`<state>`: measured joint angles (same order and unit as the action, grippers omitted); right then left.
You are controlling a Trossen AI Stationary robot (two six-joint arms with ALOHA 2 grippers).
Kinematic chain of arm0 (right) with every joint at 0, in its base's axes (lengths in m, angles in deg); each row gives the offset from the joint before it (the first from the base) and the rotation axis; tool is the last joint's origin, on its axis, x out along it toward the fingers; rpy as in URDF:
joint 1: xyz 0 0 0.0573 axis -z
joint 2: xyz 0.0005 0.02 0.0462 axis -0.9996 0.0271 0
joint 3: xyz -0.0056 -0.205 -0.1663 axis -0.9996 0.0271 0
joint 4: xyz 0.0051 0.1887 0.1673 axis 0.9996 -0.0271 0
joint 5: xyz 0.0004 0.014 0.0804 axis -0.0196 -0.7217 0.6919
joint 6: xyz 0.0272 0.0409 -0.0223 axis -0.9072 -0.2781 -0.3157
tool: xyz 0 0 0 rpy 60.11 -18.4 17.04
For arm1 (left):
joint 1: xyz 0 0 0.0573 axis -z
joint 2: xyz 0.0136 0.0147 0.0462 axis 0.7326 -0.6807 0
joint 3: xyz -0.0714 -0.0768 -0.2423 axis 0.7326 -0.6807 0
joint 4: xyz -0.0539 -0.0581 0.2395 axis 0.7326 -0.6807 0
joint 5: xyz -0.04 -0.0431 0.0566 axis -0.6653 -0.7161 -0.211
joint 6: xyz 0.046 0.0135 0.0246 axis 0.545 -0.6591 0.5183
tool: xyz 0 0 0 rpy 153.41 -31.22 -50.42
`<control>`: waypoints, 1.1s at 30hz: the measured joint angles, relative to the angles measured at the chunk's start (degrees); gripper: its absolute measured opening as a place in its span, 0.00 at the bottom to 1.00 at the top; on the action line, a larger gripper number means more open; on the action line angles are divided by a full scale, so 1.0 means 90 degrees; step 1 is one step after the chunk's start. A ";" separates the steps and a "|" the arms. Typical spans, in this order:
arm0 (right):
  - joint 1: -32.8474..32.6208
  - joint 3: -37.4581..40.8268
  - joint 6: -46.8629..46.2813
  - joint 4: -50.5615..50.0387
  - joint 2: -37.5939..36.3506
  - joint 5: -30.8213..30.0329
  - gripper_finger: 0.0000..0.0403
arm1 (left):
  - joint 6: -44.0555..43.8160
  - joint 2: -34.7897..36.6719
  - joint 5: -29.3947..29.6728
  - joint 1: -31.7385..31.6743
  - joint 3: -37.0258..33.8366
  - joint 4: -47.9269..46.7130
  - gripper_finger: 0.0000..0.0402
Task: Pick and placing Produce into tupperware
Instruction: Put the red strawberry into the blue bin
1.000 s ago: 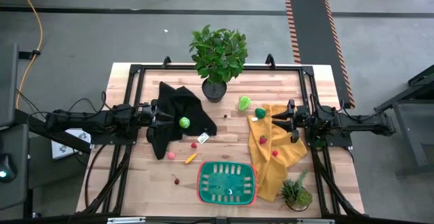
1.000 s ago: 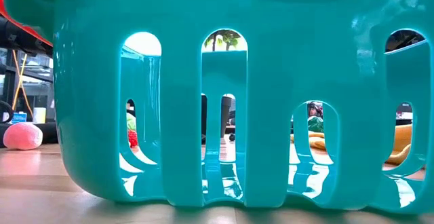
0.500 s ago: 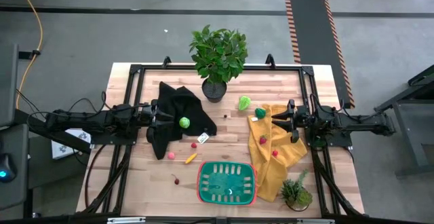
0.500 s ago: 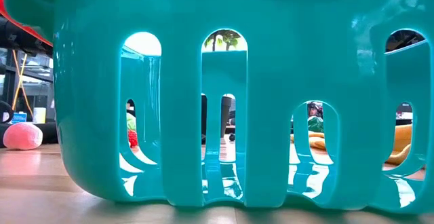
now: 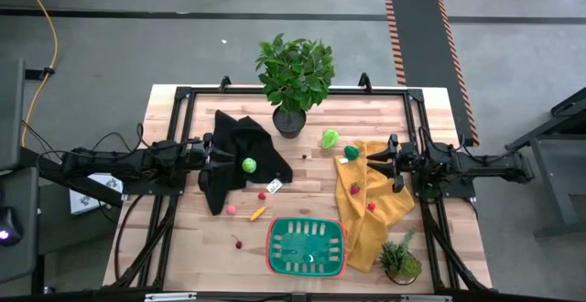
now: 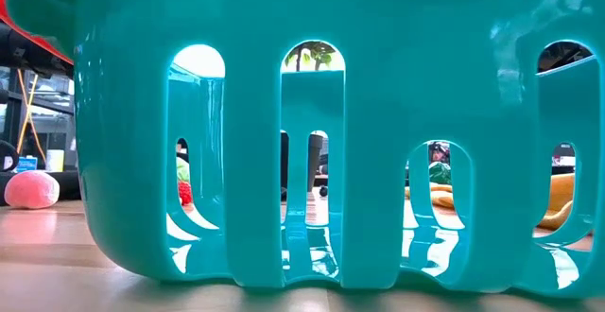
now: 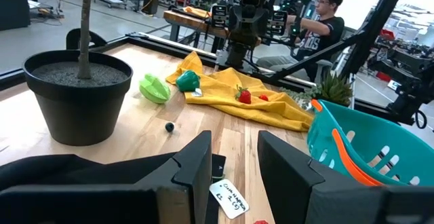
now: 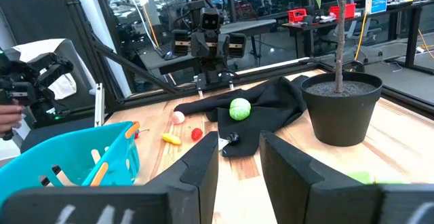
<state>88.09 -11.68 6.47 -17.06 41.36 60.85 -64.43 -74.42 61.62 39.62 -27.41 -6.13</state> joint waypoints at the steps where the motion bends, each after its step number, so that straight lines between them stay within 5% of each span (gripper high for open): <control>1: 0.0002 0.0000 0.0000 -0.0001 0.0000 -0.0002 0.25 | 0.0000 0.0000 -0.0002 0.0000 0.0000 0.0000 0.28; 19: 0.0002 0.0000 0.0002 -0.0002 0.0000 0.0000 0.25 | -0.0554 0.0007 -0.0242 0.0000 0.0002 0.0009 0.28; 33: 0.0002 -0.0001 0.0002 -0.0002 0.0000 -0.0001 0.25 | -0.2360 0.0029 0.0083 0.0000 0.0002 0.1547 0.28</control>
<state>88.11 -11.69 6.49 -17.08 41.36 60.84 -85.67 -74.16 62.36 39.62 -27.39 7.79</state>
